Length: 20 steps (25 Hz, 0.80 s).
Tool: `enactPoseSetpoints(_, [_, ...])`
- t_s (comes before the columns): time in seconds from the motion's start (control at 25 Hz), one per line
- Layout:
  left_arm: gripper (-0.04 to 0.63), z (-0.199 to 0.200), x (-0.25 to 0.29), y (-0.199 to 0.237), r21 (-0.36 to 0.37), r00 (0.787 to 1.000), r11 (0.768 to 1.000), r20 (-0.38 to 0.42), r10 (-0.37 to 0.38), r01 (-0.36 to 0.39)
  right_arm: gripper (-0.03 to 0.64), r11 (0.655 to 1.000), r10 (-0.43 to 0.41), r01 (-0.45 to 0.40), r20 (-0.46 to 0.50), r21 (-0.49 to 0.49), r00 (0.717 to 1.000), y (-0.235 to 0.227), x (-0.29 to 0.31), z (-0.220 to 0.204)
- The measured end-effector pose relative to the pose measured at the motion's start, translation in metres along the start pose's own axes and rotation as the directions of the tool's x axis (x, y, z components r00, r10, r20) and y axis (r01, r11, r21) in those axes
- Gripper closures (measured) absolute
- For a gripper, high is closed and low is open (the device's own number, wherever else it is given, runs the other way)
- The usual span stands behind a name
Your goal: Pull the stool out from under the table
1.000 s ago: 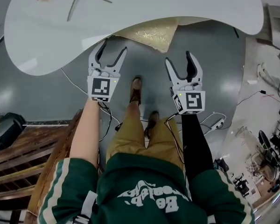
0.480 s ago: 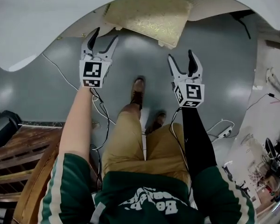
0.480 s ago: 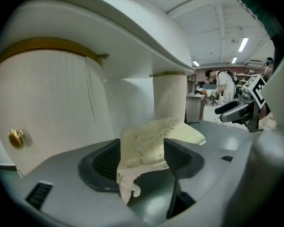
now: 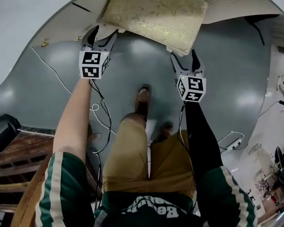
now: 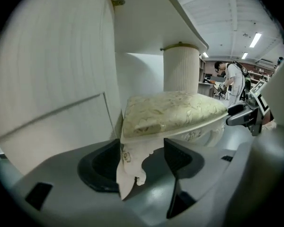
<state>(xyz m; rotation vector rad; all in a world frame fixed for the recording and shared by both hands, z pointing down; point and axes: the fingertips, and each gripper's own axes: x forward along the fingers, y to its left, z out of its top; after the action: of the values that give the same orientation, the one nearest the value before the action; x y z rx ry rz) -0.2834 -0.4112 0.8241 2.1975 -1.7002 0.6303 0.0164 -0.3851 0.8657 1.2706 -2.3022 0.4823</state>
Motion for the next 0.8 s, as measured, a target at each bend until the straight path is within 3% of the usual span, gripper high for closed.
enactPoseSetpoints(0.24, [0.304,-0.03,0.034,0.008,0.03,0.998,0.999,-0.061,-0.014,0.015,0.215,1.0,-0.002,0.002,-0.004,-0.016,1.0,-0.006,0.044,-0.01])
enactPoseSetpoints(0.36, [0.304,-0.037,0.05,0.012,0.048,0.996,0.999,-0.091,-0.014,0.018,0.19,0.998,0.062,-0.061,0.0,-0.023,0.998,-0.009,0.053,-0.009])
enactPoseSetpoints(0.48, [0.307,-0.03,0.057,0.011,0.076,0.994,0.996,-0.104,-0.042,0.05,0.255,0.994,0.102,-0.102,-0.001,-0.048,0.995,-0.013,0.051,-0.009])
enactPoseSetpoints(0.6, [0.311,-0.023,0.056,0.012,0.09,0.992,0.995,-0.121,-0.03,0.041,0.267,0.99,0.12,-0.122,-0.026,-0.066,0.992,-0.015,0.05,-0.003])
enactPoseSetpoints(0.8, [0.33,-0.025,0.046,-0.013,0.046,0.992,0.998,-0.121,-0.044,0.05,0.272,0.988,0.13,-0.136,-0.075,-0.077,0.989,-0.035,0.035,-0.008])
